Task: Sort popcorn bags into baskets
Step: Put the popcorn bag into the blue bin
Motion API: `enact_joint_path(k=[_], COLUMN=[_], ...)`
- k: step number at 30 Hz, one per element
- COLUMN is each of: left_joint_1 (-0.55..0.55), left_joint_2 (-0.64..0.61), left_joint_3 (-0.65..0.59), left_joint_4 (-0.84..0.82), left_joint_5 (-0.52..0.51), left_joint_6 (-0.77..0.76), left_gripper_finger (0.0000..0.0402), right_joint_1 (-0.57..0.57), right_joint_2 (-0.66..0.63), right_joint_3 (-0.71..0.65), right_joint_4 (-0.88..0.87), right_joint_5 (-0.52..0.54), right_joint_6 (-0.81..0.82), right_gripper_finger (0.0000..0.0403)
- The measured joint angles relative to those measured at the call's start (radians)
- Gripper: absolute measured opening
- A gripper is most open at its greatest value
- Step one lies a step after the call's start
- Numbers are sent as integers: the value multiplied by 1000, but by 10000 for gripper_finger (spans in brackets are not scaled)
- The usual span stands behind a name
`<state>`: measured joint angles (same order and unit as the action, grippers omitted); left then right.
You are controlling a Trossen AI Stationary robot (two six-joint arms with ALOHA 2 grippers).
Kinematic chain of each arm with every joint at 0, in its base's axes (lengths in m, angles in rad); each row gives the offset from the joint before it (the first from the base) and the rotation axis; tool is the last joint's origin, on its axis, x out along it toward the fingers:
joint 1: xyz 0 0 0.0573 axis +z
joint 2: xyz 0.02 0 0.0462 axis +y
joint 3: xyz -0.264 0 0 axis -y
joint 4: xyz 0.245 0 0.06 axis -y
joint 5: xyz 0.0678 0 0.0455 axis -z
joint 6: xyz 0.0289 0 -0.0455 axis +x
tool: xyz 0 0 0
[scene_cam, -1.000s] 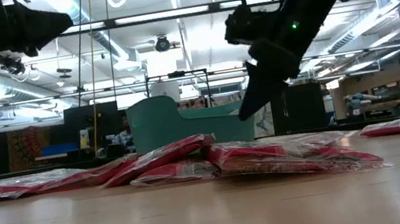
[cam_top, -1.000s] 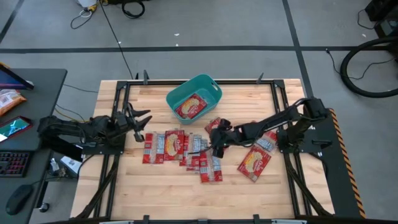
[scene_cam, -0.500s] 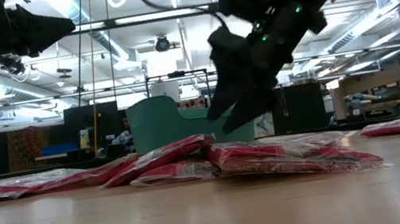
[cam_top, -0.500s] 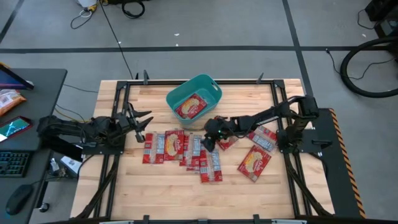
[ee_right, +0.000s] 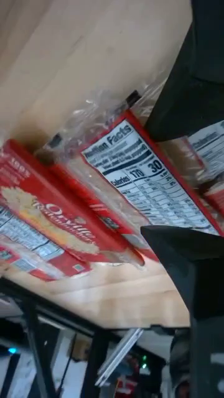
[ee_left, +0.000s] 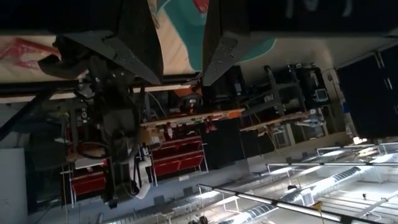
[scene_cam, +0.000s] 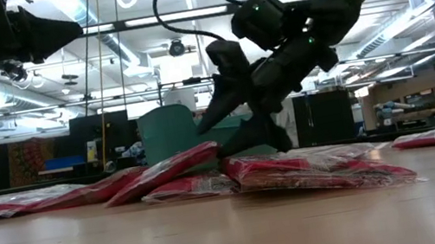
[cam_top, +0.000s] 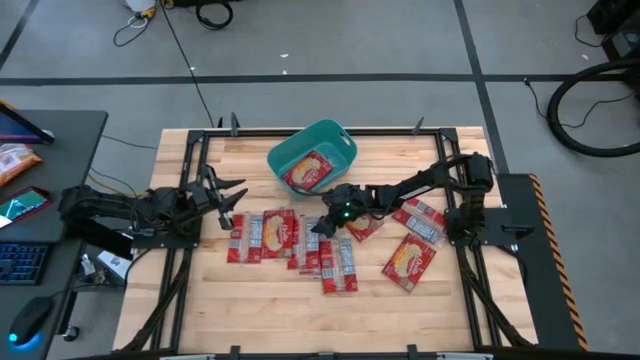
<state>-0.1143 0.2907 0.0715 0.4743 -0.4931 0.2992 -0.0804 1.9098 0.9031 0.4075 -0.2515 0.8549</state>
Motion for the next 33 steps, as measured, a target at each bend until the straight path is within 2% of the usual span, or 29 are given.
enact_joint_path(k=[6,10,22,28,33], left_joint_1=[0,0,0,0,0], left_joint_2=[6,6,6,6,6], left_joint_3=[0,0,0,0,0], left_joint_4=[4,4,-1,0,-1], left_joint_5=[0,0,0,0,0], left_joint_6=[0,0,0,0,-11], left_gripper_finger=[119,119,119,119,119], right_joint_1=[-3,1,3,7,22], right_joint_2=[73,77,65,-22,-119], right_joint_3=[5,5,2,-6,-4], right_joint_4=[45,61,37,-3,-42], right_joint_5=[-4,57,90,104,173], right_joint_6=[27,-12,-81,-106,-174], right_gripper_finger=[207,177,11,8,5])
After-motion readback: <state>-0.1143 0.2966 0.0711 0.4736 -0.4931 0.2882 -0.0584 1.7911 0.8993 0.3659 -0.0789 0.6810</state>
